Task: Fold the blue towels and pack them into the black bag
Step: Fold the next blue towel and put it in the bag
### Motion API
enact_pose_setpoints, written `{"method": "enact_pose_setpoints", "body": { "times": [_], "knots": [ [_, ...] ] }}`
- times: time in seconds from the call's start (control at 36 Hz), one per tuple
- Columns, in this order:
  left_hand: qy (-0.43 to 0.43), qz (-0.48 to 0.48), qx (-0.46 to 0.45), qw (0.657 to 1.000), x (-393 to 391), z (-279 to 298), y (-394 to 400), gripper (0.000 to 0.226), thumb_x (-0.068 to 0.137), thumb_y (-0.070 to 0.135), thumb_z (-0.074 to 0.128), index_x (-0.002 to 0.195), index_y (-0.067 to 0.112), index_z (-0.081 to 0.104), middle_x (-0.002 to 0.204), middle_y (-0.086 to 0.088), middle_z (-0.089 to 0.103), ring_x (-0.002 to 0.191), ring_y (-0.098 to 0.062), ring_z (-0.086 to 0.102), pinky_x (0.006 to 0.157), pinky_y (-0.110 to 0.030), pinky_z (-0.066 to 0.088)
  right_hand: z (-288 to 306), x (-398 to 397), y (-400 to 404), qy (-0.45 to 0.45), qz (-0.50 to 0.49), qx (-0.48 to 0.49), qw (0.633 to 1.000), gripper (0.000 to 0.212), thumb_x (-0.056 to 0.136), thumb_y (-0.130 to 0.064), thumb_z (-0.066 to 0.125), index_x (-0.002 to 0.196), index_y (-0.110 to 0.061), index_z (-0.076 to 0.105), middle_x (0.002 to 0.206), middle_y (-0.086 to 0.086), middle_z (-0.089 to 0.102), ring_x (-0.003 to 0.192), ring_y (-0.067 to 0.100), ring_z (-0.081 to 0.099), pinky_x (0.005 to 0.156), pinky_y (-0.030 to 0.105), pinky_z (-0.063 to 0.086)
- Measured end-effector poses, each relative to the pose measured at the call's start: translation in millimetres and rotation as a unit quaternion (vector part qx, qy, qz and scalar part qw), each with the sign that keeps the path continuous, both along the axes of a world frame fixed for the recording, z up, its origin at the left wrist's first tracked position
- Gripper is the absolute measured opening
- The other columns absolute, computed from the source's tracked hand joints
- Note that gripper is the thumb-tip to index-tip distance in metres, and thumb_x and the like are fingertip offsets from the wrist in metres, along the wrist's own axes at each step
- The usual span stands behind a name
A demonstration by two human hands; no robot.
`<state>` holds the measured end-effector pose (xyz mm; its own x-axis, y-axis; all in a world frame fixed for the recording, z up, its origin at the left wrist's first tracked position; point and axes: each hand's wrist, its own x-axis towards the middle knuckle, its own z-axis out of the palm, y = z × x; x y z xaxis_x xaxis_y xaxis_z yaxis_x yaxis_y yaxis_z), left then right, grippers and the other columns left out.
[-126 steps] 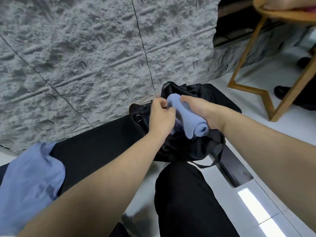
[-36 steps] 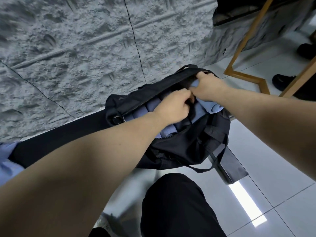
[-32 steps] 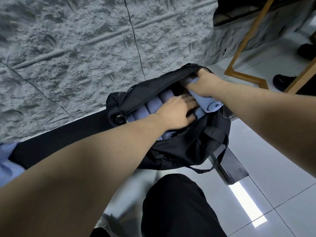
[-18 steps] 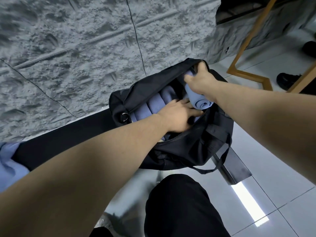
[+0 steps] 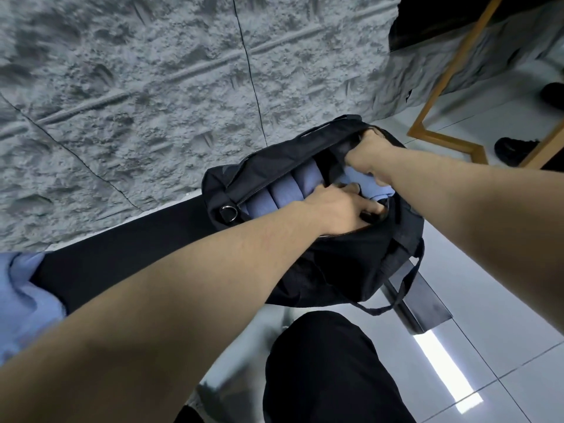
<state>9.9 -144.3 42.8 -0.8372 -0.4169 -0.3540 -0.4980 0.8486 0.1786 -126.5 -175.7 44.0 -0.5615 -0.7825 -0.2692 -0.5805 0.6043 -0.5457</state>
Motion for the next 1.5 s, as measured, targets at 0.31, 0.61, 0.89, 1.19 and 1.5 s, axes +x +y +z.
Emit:
{"method": "enact_pose_setpoints", "body": {
  "times": [0.31, 0.61, 0.89, 1.19, 1.5],
  "knots": [
    [0.013, -0.002, -0.018, 1.000, 2.6, -6.1, -3.9, 0.047, 0.095, 0.052, 0.049, 0.141, 0.045, 0.044, 0.138, 0.000, 0.042, 0.132, -0.022, 0.036, 0.112, -0.054, 0.018, -2.0, -15.0, 36.5, 0.171, 0.097, 0.158, 0.968, 0.036, 0.088, -0.027, 0.047, 0.116, -0.005, 0.052, 0.136, 0.025, 0.041, 0.115, 0.042, 0.045, 0.084, 0.043, 0.035],
    [0.049, -0.039, -0.175, 0.983, 1.3, -17.7, -5.8, 0.043, 0.093, 0.050, 0.050, 0.124, 0.022, 0.060, 0.133, -0.004, 0.041, 0.125, -0.026, 0.038, 0.101, -0.038, 0.028, -5.9, -15.1, 54.3, 0.180, 0.112, 0.222, 0.952, 0.059, 0.097, -0.031, 0.044, 0.150, -0.012, 0.027, 0.146, 0.024, 0.031, 0.132, 0.042, 0.038, 0.100, 0.041, 0.038],
    [0.114, 0.027, -0.025, 0.993, 2.5, -18.3, -13.0, 0.032, 0.090, 0.034, 0.062, 0.109, 0.014, 0.048, 0.116, -0.004, 0.056, 0.114, -0.024, 0.049, 0.078, -0.031, 0.032, -28.8, -14.6, 35.5, 0.152, 0.151, 0.168, 0.962, 0.052, 0.104, -0.035, 0.030, 0.151, -0.013, 0.035, 0.157, 0.017, 0.031, 0.143, 0.038, 0.029, 0.118, 0.048, 0.025],
    [0.084, 0.048, 0.043, 0.994, -1.7, -14.6, -24.0, 0.039, 0.086, 0.042, 0.064, 0.116, 0.020, 0.053, 0.118, -0.003, 0.058, 0.109, -0.024, 0.052, 0.084, -0.035, 0.043, -8.4, -19.8, 51.4, 0.151, 0.150, 0.137, 0.968, 0.045, 0.105, -0.027, 0.044, 0.143, -0.003, 0.046, 0.147, 0.019, 0.045, 0.137, 0.034, 0.038, 0.109, 0.033, 0.027],
    [0.066, 0.055, 0.068, 0.994, -1.0, 3.1, -15.7, 0.040, 0.093, 0.037, 0.054, 0.129, 0.018, 0.057, 0.130, -0.004, 0.056, 0.115, -0.023, 0.054, 0.098, -0.037, 0.046, 10.4, -11.4, 59.3, 0.169, 0.160, 0.191, 0.954, 0.041, 0.106, -0.024, 0.041, 0.134, 0.002, 0.053, 0.140, 0.022, 0.051, 0.130, 0.036, 0.046, 0.106, 0.037, 0.036]
  ]
}}
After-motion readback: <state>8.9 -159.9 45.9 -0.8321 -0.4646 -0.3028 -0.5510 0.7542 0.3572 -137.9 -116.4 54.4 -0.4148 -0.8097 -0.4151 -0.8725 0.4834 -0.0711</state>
